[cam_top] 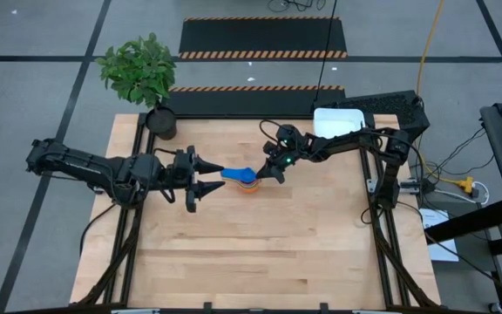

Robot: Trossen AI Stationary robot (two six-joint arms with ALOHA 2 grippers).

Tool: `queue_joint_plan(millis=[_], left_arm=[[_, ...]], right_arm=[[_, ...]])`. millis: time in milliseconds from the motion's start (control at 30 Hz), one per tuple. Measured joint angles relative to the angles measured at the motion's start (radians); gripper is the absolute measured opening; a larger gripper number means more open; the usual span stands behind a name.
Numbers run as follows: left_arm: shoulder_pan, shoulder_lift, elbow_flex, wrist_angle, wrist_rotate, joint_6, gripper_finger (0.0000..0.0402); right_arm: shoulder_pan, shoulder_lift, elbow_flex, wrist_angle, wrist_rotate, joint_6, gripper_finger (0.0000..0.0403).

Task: Nest measuring cups in basket
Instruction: Stack the blue measuring cup into the red measuring cup

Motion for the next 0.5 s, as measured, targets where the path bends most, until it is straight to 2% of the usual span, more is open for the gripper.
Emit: queue_joint_plan(millis=[167, 500], left_arm=[[0.000, 0.000, 0.000, 0.000, 0.000, 0.000, 0.0225], [0.000, 0.002, 0.000, -0.024, 0.000, 0.023, 0.0225]], right_arm=[[-0.015, 0.000, 0.000, -0.005, 0.023, -0.006, 0.0044], [-0.039, -0.034, -0.001, -0.010, 0.030, -0.009, 0.0191]])
